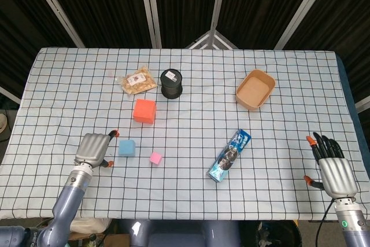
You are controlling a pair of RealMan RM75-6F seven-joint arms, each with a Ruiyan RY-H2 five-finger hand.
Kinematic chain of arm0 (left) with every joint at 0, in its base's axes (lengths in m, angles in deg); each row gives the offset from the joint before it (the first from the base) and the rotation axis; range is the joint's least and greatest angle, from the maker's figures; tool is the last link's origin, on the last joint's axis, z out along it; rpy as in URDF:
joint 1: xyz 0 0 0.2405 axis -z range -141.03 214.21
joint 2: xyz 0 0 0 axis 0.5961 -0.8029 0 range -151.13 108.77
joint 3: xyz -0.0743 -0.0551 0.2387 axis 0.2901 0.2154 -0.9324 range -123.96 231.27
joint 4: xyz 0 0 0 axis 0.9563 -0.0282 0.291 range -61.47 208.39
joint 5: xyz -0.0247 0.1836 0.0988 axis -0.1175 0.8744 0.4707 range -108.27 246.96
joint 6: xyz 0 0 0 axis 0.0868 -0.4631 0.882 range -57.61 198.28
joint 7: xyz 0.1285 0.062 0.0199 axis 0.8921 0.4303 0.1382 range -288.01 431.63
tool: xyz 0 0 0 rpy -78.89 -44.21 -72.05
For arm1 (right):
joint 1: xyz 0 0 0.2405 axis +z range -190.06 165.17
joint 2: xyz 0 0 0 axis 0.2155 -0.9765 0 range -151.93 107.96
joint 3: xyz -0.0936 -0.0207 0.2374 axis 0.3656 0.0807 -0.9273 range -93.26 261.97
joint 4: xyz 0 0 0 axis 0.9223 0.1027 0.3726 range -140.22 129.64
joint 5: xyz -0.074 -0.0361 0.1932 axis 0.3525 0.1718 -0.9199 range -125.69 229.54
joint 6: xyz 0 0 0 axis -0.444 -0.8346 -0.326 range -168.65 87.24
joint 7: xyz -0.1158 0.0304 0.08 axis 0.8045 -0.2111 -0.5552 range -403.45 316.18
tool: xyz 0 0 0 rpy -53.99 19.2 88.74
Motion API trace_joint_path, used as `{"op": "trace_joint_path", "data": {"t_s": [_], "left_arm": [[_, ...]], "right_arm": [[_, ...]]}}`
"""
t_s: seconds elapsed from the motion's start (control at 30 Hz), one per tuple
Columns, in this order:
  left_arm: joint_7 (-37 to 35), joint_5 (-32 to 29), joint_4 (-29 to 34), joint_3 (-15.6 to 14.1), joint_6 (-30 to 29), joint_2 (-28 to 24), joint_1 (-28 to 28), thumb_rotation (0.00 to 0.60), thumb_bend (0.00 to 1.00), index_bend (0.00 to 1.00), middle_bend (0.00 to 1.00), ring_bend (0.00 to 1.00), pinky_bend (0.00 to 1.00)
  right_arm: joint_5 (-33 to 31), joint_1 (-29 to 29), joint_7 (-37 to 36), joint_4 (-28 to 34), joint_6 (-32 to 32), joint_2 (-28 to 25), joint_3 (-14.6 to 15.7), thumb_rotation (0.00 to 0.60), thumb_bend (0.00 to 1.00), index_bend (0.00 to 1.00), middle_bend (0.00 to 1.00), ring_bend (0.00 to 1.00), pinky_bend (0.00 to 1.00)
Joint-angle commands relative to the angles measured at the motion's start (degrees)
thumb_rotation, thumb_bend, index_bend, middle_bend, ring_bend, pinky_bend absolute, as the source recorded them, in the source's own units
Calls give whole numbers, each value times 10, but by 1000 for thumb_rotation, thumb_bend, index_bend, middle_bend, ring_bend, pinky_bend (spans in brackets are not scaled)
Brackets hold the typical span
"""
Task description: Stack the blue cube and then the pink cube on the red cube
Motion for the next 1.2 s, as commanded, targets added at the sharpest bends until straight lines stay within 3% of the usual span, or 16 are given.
{"op": "trace_joint_path", "data": {"t_s": [0.03,0.47,1.2], "left_arm": [[20,-3,-9,-3,-20,17,10,600,92,255,882,676,650],[53,-21,-37,-5,-52,60,33,600,122,261,882,676,652],[44,-45,-90,-8,-28,94,55,600,176,314,881,676,655]], "right_arm": [[0,0,1,0,0,1,0,600,110,0,0,0,88],[-2,0,-8,-1,0,-3,0,600,108,0,0,0,88],[-6,2,-10,-3,-3,-2,-1,600,110,0,0,0,88]]}}
